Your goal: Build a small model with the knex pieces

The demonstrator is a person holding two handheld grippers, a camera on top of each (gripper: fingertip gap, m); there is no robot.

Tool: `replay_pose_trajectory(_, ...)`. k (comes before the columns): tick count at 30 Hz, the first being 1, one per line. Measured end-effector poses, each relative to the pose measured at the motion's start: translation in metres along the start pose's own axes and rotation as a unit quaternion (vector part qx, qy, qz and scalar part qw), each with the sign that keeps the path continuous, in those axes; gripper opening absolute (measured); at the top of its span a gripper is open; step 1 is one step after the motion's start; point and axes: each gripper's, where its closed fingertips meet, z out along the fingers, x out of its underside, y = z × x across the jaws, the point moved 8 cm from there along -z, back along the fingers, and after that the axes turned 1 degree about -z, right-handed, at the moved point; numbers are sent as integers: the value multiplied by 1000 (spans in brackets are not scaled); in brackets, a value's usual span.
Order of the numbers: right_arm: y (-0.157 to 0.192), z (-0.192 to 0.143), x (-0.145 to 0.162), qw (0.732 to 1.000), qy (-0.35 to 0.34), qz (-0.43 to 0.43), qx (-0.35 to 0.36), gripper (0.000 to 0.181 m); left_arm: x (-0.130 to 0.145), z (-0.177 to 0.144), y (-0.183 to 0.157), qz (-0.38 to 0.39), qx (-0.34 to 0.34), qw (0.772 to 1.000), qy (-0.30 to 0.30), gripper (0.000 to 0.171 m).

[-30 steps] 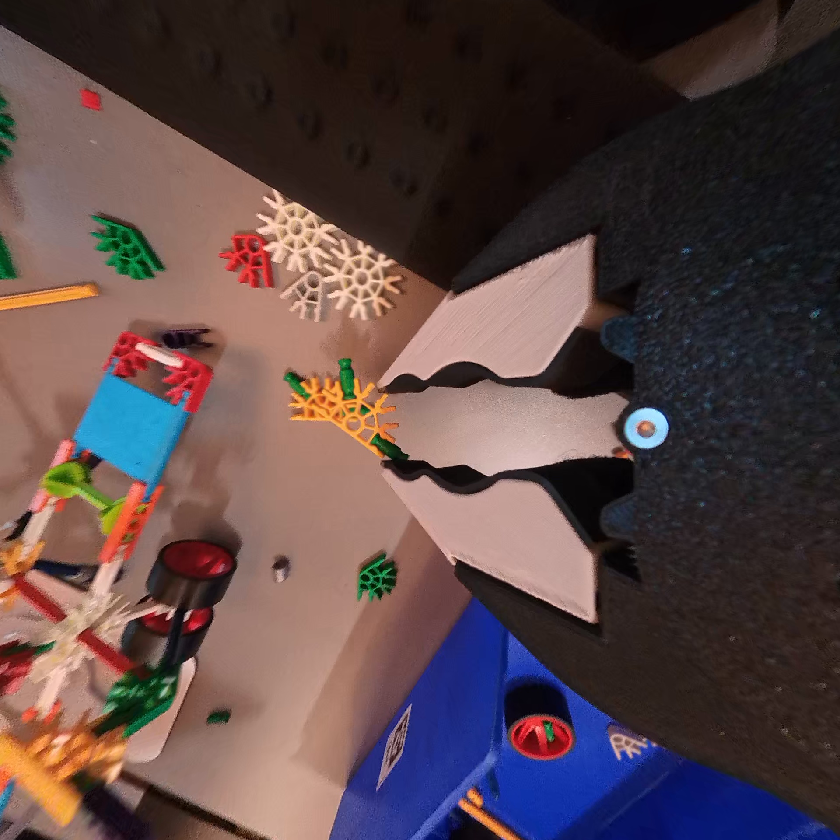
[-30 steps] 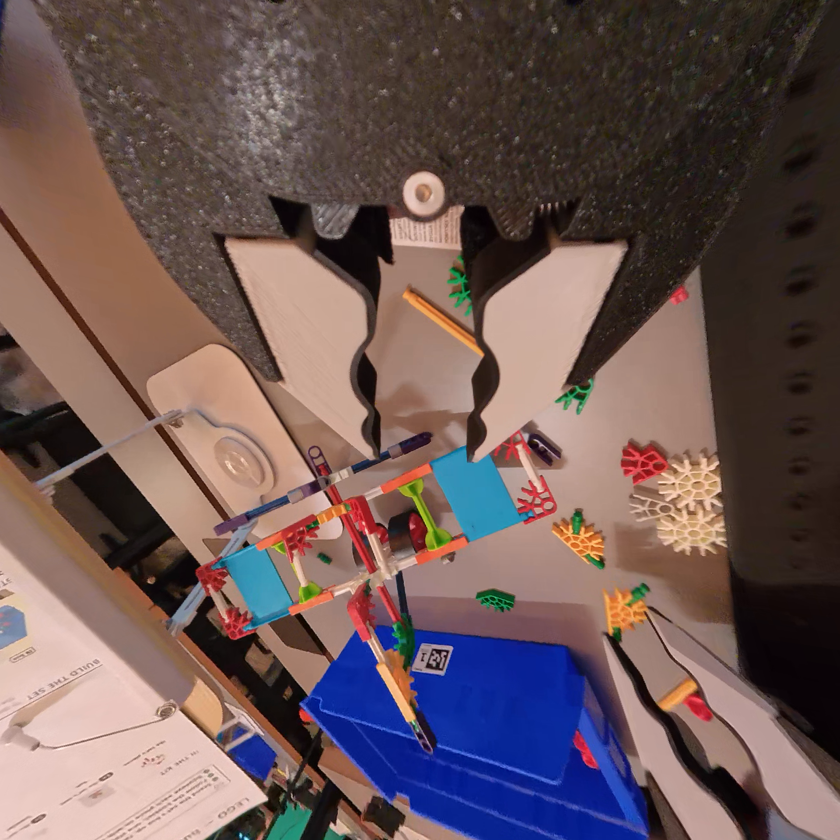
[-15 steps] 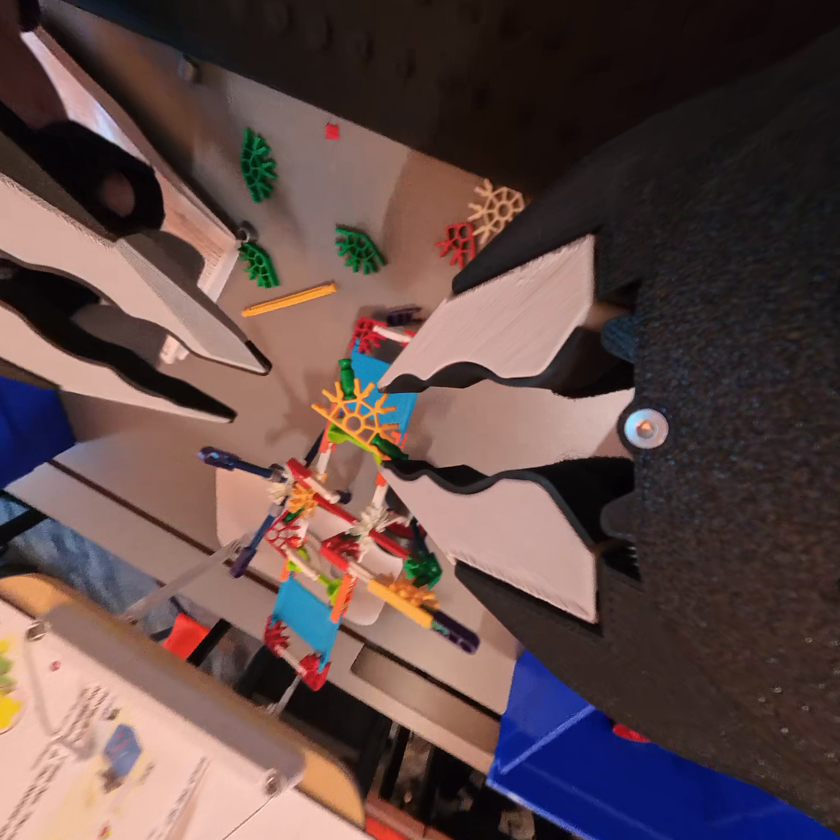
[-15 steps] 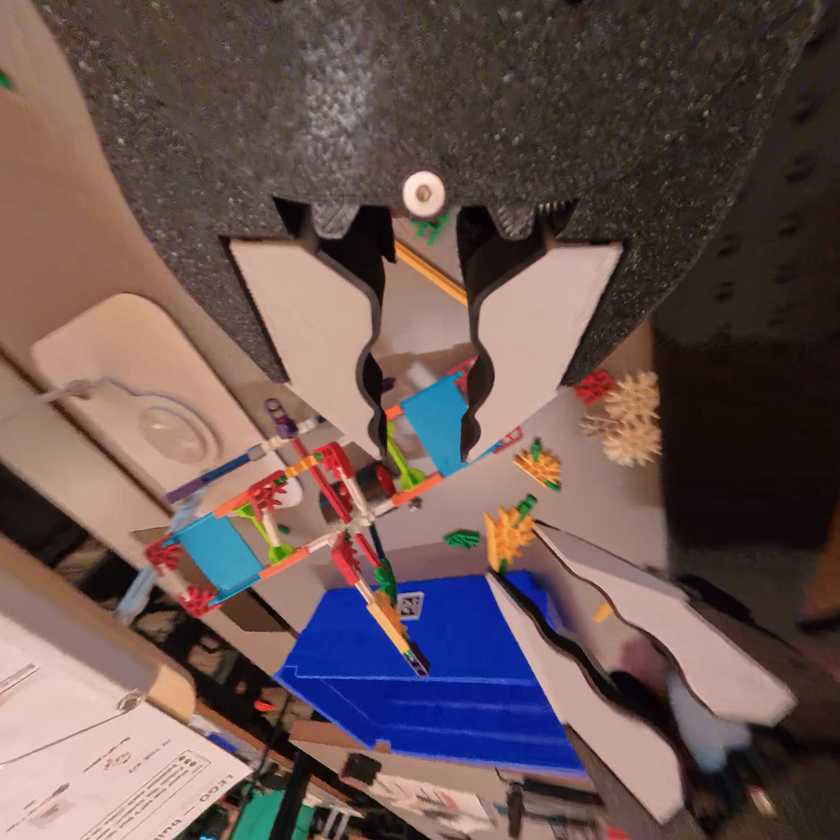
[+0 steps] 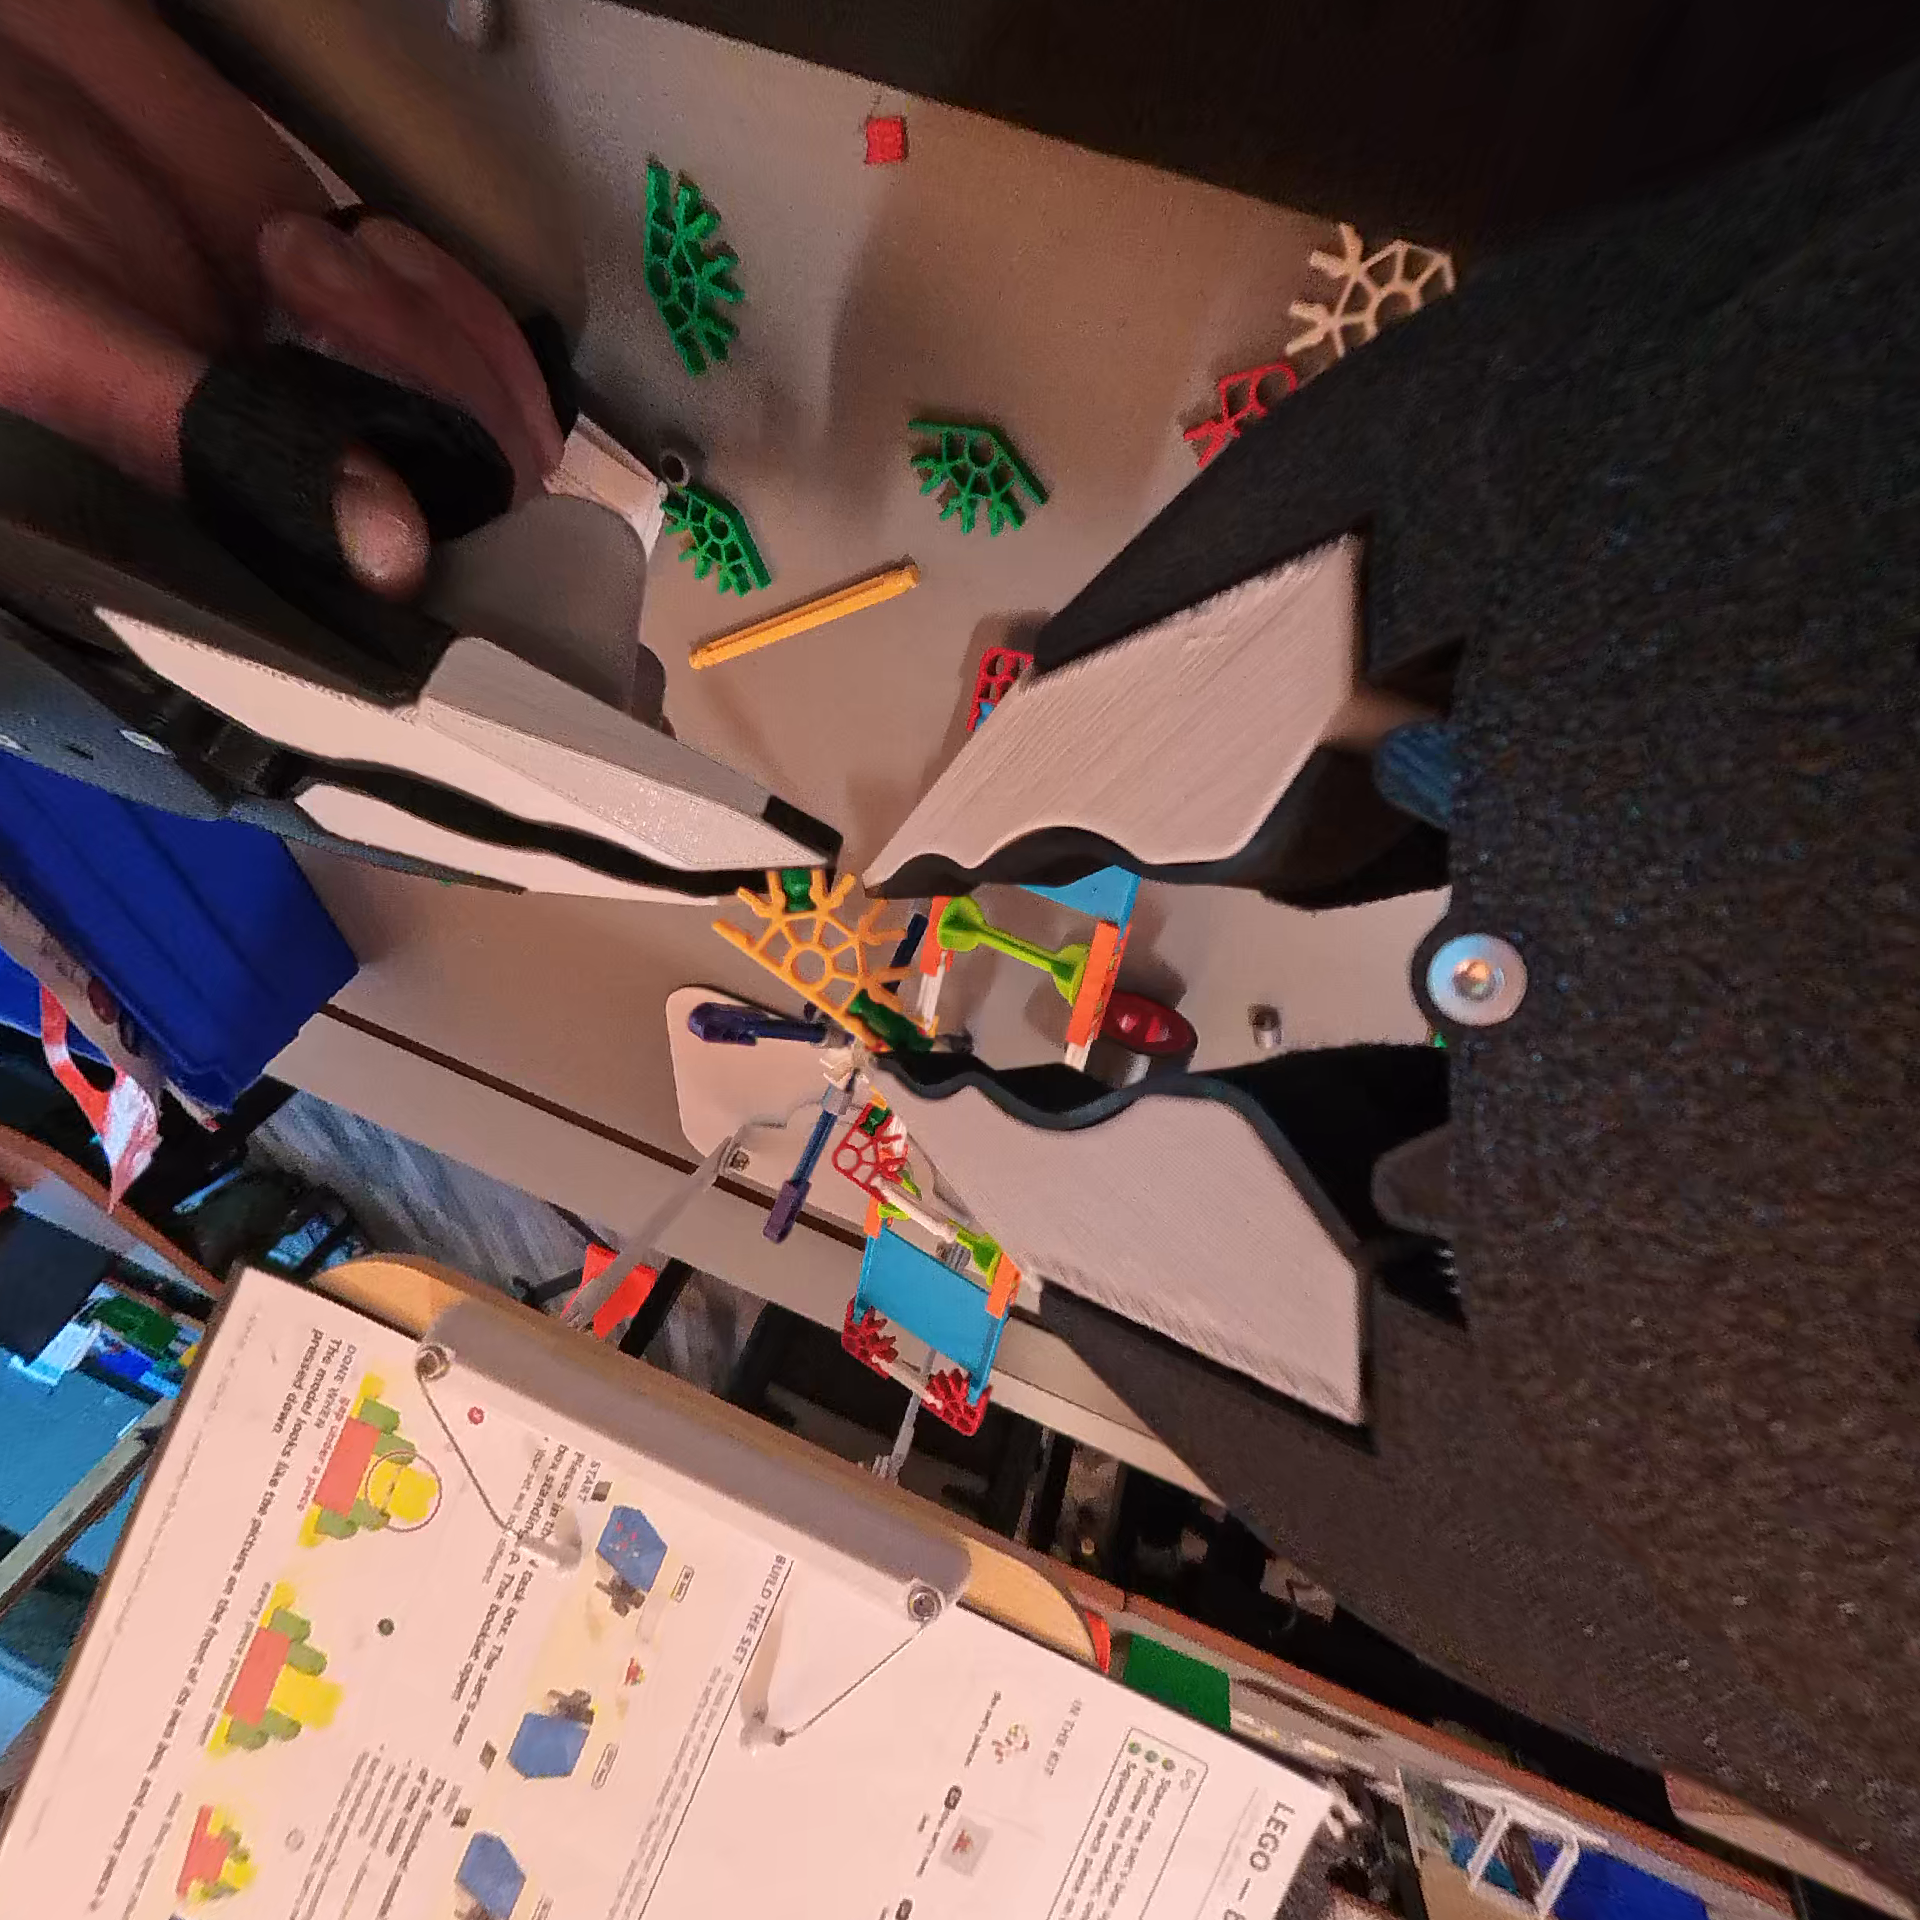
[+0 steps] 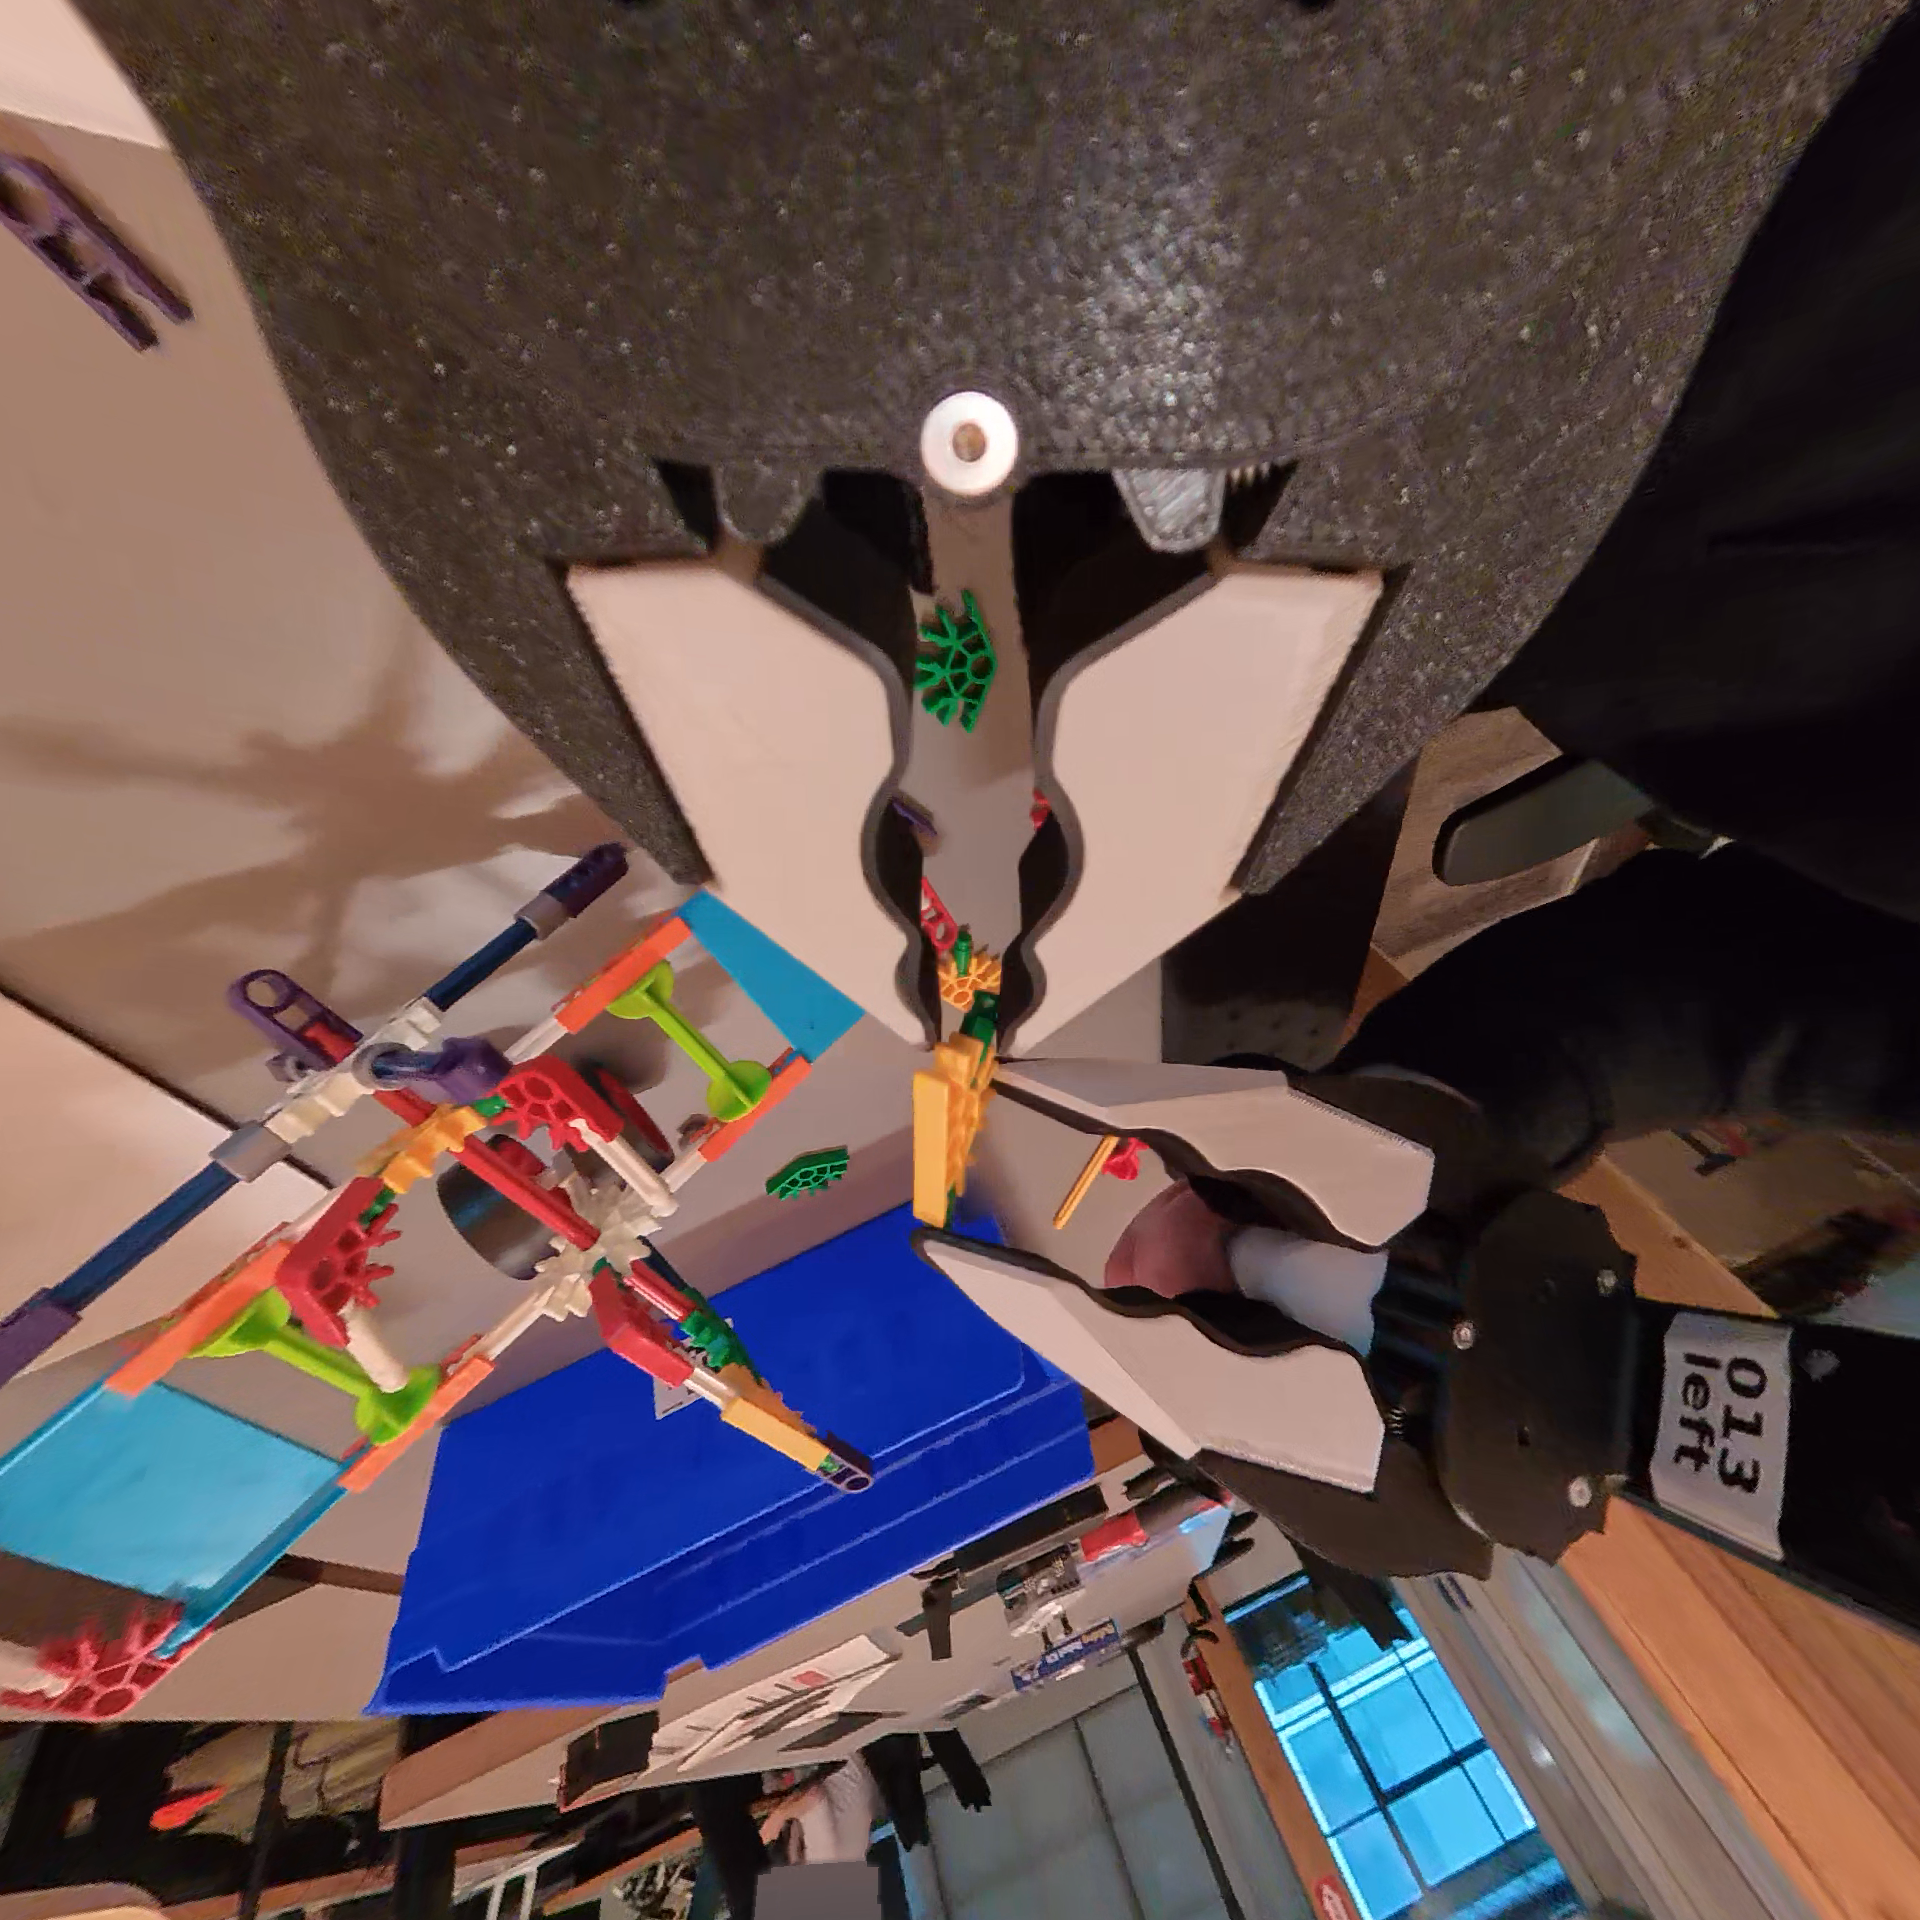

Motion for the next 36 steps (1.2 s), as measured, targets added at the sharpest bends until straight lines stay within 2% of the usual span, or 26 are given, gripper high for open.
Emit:
replay_pose_trajectory(4, 0, -4, 1, 1000, 2, -21, 11, 6, -1, 0, -3, 0, -3, 1000, -12, 27)
replay_pose_trajectory(8, 5, -7, 5, 989, 45, -129, 65, 5, 3, -12, -5, -3, 45, 999, -13, 31)
replay_pose_trajectory(11, 19, -1, 10, 969, 76, -222, 74, 5, 1, -22, -2, -22, 76, 996, -28, 32)
replay_pose_trajectory(15, 30, 7, 16, 937, 104, -317, 105, 6, 4, -21, -8, -8, 133, 991, -3, 35)
replay_pose_trajectory(17, 34, 9, 17, 925, 106, -346, 119, 6, 5, -18, -13, -1, 151, 988, -4, 27)
replay_pose_trajectory(20, 36, 10, 20, 907, 116, -384, 128, 6, 5, -12, -20, 4, 171, 985, 4, 23)
replay_pose_trajectory(22, 39, 10, 23, 898, 119, -405, 127, 6, 7, -9, -21, 18, 166, 986, 15, 14)
replay_pose_trajectory(28, 42, 10, 23, 883, 122, -430, 143, 6, 10, -4, -23, 24, 168, 986, 10, 7)
replay_pose_trajectory(31, 40, 10, 20, 875, 118, -438, 169, 9, 8, -1, -22, 26, 155, 987, 12, 6)
replay_pose_trajectory(36, 35, 8, 15, 846, 106, -465, 238, 12, 1, 4, -14, 27, 112, 993, 2, 6)
